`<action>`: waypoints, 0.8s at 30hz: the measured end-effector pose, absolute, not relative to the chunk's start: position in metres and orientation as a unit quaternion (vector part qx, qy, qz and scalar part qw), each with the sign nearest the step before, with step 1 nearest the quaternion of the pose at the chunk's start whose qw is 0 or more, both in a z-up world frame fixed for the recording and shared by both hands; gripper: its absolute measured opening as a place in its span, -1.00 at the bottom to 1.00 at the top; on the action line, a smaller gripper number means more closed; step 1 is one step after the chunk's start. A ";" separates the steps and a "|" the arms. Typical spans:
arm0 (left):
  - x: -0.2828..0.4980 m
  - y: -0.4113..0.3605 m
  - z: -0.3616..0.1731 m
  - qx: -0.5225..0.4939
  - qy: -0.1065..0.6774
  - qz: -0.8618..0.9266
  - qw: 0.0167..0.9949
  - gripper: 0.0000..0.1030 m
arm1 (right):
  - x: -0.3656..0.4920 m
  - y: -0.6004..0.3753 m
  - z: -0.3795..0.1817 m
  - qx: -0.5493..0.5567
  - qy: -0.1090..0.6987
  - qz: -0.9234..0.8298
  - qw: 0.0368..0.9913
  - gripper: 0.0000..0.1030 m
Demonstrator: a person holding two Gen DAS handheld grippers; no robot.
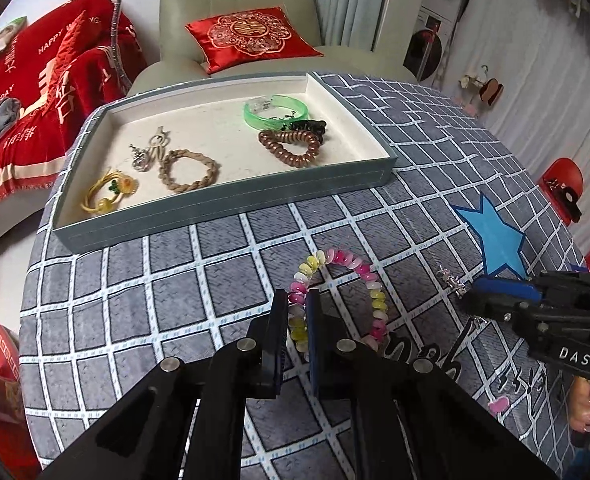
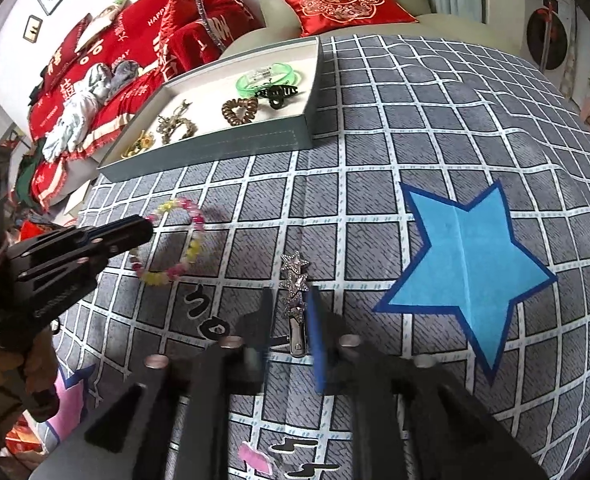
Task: Organize jewelry
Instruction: 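Lift the beaded bracelet and star clip and carry both toward the tray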
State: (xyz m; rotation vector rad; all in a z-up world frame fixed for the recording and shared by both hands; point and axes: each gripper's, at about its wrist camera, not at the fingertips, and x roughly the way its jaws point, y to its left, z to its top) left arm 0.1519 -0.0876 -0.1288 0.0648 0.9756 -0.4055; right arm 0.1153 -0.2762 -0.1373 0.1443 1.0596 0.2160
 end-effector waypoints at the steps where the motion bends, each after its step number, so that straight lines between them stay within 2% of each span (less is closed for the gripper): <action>1: 0.151 -0.086 -0.128 0.029 0.464 -0.192 0.864 -0.51 | 0.115 -0.276 -0.137 0.065 0.502 0.100 0.857 -0.08; 7: 0.143 -0.077 -0.124 0.023 0.459 -0.186 0.869 -0.51 | 0.114 -0.264 -0.143 0.032 0.511 0.079 0.855 -0.12; 11: 0.138 -0.073 -0.121 0.020 0.453 -0.184 0.872 -0.51 | 0.114 -0.253 -0.145 -0.006 0.517 0.061 0.854 -0.66; 24: 0.117 -0.043 -0.097 -0.006 0.425 -0.158 0.891 -0.51 | 0.102 -0.259 -0.130 0.039 0.494 0.063 0.866 -0.67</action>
